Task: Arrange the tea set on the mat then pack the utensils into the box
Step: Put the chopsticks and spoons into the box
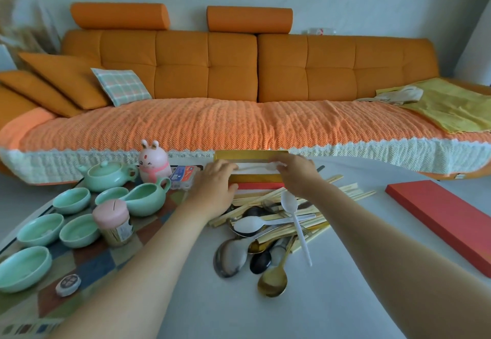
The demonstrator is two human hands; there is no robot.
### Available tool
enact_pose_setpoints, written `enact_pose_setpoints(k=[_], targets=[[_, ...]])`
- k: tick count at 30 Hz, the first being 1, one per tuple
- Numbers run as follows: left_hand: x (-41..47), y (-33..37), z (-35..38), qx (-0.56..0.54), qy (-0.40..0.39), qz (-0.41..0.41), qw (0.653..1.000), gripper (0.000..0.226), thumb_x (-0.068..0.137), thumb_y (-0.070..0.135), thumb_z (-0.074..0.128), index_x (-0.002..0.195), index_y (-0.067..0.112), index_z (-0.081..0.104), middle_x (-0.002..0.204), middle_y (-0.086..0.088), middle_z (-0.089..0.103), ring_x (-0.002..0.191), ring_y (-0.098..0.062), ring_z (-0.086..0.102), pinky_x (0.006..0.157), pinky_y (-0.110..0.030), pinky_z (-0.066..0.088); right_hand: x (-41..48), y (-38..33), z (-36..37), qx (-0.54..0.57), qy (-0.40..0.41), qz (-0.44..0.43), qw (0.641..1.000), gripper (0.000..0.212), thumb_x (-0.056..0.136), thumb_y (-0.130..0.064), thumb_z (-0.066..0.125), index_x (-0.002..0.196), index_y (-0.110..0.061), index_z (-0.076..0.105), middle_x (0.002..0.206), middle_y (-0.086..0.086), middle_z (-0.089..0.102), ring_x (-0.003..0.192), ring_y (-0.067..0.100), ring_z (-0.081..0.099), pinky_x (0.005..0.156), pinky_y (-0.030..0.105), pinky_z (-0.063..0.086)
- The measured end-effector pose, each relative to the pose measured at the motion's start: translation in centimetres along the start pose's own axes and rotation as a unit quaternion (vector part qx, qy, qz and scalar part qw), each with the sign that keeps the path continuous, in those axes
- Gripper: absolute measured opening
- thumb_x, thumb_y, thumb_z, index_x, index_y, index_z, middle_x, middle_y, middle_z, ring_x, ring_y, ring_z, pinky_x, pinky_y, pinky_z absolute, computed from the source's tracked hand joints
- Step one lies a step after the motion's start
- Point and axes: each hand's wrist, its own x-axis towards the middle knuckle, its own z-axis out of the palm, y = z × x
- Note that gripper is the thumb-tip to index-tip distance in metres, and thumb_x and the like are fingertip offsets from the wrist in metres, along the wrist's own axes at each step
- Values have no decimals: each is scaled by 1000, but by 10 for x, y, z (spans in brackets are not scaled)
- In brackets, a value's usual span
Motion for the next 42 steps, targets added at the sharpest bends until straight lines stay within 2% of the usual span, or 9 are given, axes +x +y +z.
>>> enact_pose_setpoints(k=[2, 4, 10, 20, 26, 29, 32, 36, 42], targets=[[1, 1, 3, -3, -23, 6, 1000, 43, 101, 30, 49, 143, 21, 46, 145, 2, 47, 133, -21, 41, 109, -39, 31, -1, -1, 9, -62, -26, -20, 998, 47, 102, -12, 32, 135, -37, 55, 138, -3, 57, 123, 22, 46, 101, 42, 29], [2, 3, 3, -19, -28, -1, 999, 43, 102, 29, 48, 144, 21, 47, 143, 1, 50, 131, -21, 43, 109, -38, 32, -1, -2, 13, -66, -41, -27, 997, 50, 98, -10, 32, 136, -35, 54, 146, -4, 49, 130, 22, 43, 104, 42, 28], [-3, 6, 0, -67, -41, -33, 996, 40, 100, 30, 50, 139, 24, 52, 138, 3, 50, 130, -18, 40, 106, -38, 38, -9, -7, 4, -38, -104, -32, 993, 37, 100, -22, 35, 116, -36, 65, 101, -10, 66, 100, 17, 56, 99, 41, 38], [-25, 30, -15, -77, -69, -23, 994, 37, 100, 36, 49, 135, 24, 54, 133, 7, 52, 125, -15, 45, 101, -33, 40, -46, -1, -19, -10, -145, 0, 989, 59, 90, -2, 33, 120, -43, 64, 112, -2, 65, 95, 21, 62, 85, 44, 57], [-40, 41, -24, -34, -74, -15, 997, 36, 100, 40, 47, 132, 26, 56, 133, 8, 55, 121, -14, 49, 97, -32, 43, -67, 2, -24, -24, -160, -18, 987, 71, 80, 3, 34, 126, -45, 59, 122, -5, 60, 102, 22, 58, 87, 44, 55], [-40, 49, -21, 3, -52, -9, 999, 38, 100, 43, 45, 133, 26, 54, 136, 7, 52, 125, -16, 45, 103, -35, 39, -72, 6, -31, 10, -126, -12, 992, 62, 88, -2, 34, 125, -44, 61, 132, -8, 57, 112, 21, 58, 94, 39, 52], [-30, 58, -16, 34, -41, 10, 999, 44, 100, 45, 44, 139, 27, 47, 142, 5, 46, 132, -18, 37, 108, -38, 33, -67, 19, -44, 83, -19, 30, 996, 50, 95, -6, 37, 130, -34, 59, 123, -1, 61, 89, 19, 64, 73, 31, 56], [-11, 70, -7, 13, -66, 26, 997, 49, 100, 46, 42, 145, 28, 41, 148, 6, 39, 138, -18, 30, 111, -39, 27, -45, 52, -51, 64, 66, 79, 993, 52, 93, 1, 36, 130, -27, 59, 135, 1, 55, 118, 23, 55, 99, 38, 49], [10, 75, 7, -54, -160, 6, 986, 49, 105, 46, 29, 150, 28, 36, 156, 8, 32, 144, -15, 26, 114, -37, 25, -17, 73, -31, -93, -83, 59, 991, 67, 91, 4, 37, 147, -33, 40, 146, -2, 49, 130, 26, 46, 106, 44, 41]])
